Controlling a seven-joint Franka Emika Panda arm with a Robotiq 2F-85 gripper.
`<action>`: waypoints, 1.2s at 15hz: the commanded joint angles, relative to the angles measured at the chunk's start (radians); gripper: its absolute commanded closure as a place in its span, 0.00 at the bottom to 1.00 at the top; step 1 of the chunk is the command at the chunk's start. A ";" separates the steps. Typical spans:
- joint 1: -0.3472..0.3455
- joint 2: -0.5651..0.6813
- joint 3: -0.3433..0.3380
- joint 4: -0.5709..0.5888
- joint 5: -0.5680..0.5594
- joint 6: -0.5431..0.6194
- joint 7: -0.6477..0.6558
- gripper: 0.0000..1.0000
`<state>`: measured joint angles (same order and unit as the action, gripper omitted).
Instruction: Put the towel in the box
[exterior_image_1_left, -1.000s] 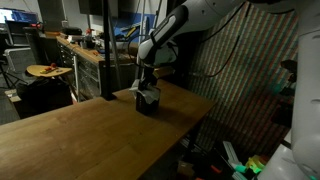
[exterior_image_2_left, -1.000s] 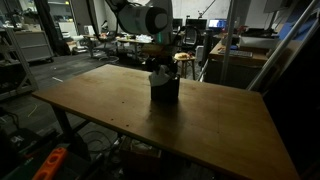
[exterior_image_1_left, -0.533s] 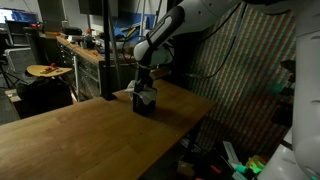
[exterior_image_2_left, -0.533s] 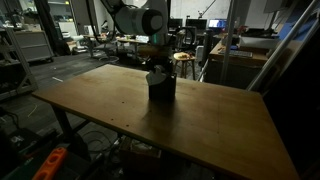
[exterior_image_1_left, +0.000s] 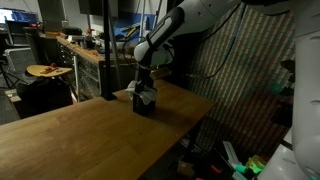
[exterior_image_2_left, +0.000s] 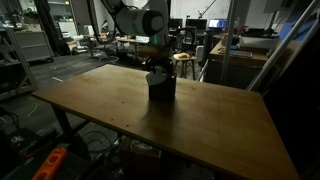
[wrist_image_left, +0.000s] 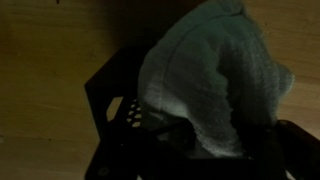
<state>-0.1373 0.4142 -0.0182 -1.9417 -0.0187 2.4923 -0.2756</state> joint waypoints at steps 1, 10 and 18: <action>0.005 0.008 -0.013 0.006 -0.017 -0.026 0.014 0.49; 0.010 -0.045 -0.025 0.009 -0.031 -0.059 0.023 0.00; 0.016 -0.143 -0.030 0.003 -0.043 -0.076 0.034 0.00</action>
<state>-0.1374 0.3217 -0.0358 -1.9303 -0.0349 2.4384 -0.2683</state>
